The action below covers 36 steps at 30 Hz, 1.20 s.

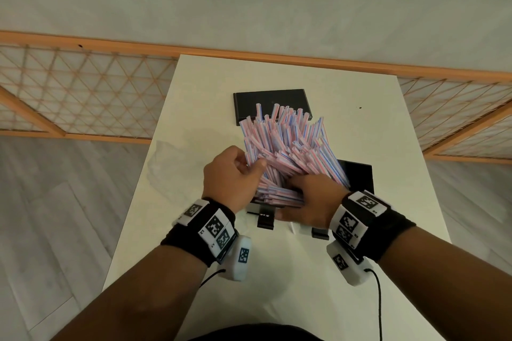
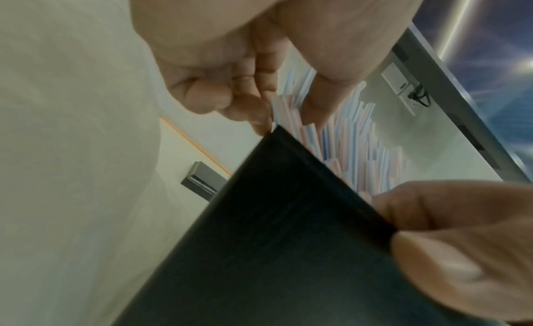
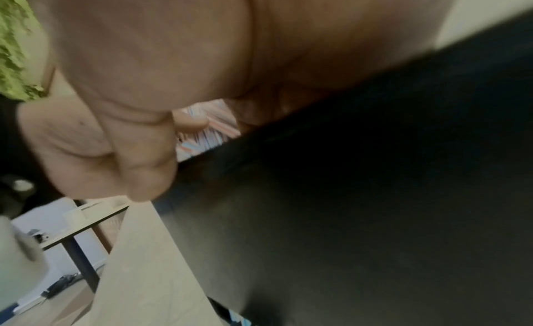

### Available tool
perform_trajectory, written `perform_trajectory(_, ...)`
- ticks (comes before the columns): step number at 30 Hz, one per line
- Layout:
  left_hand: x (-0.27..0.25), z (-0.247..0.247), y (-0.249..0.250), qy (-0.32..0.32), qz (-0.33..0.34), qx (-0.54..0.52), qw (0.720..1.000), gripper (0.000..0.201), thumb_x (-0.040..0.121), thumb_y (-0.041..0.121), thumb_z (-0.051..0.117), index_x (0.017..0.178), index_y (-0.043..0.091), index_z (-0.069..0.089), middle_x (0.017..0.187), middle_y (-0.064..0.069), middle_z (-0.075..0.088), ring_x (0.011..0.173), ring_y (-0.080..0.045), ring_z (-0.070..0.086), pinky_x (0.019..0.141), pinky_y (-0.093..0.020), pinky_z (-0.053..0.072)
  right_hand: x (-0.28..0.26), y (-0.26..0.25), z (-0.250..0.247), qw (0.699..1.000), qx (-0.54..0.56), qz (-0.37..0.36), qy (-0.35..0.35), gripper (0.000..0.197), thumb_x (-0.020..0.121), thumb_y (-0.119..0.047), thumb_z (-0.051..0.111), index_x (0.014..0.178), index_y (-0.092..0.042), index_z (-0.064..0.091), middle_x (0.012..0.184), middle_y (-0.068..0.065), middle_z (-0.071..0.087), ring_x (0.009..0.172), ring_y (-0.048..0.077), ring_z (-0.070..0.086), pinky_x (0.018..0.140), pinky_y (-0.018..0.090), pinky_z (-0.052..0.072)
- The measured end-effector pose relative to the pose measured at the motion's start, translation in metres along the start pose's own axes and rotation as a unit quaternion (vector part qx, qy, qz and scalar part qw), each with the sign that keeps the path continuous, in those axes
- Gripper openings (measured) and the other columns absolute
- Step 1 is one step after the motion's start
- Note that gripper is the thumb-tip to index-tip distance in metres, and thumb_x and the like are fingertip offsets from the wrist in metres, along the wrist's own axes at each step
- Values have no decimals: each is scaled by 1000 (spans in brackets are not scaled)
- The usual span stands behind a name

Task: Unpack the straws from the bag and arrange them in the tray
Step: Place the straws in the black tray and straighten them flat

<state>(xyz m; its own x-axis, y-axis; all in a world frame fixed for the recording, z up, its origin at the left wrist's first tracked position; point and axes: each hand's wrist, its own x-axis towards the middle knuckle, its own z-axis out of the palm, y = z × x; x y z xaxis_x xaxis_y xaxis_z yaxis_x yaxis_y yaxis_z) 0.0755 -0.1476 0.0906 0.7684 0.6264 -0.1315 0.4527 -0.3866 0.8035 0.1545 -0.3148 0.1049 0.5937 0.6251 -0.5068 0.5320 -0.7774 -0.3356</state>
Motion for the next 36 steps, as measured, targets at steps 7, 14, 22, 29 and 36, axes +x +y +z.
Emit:
perform_trajectory(7,2,-6,-1,-18,88,48,995,24,91,25,71,76,8,62,61,1,59,56,-10,51,57,-9,39,-30,14,-4,986,119,-9,114,31,74,-48,77,89,-25,62,88,-8,66,83,15,61,77,29,51)
perform_trajectory(14,6,-25,15,37,92,13,995,16,80,24,79,73,17,66,63,2,65,60,-12,61,54,-9,43,-37,21,3,971,129,13,199,31,74,-45,76,68,-23,54,69,-5,61,68,16,58,65,31,49)
perform_trajectory(22,-2,-54,49,41,132,-28,990,15,80,9,76,71,13,65,60,-4,66,46,-5,68,52,-34,58,-38,35,-7,961,144,52,229,43,75,-43,78,61,-19,46,59,-4,50,56,13,47,51,26,31)
perform_trajectory(29,-19,-78,97,5,218,-6,976,13,79,17,77,72,22,66,58,5,67,51,-4,69,56,-32,59,-22,38,6,977,132,37,165,26,83,-32,73,68,-19,56,67,-6,60,64,11,54,58,16,34)
perform_trajectory(36,-35,-104,125,-22,274,-46,960,12,82,11,76,75,13,66,57,5,67,50,-3,70,48,-23,55,-31,34,-6,971,160,28,173,24,75,-33,80,67,-24,59,66,-10,62,63,5,57,62,22,42)
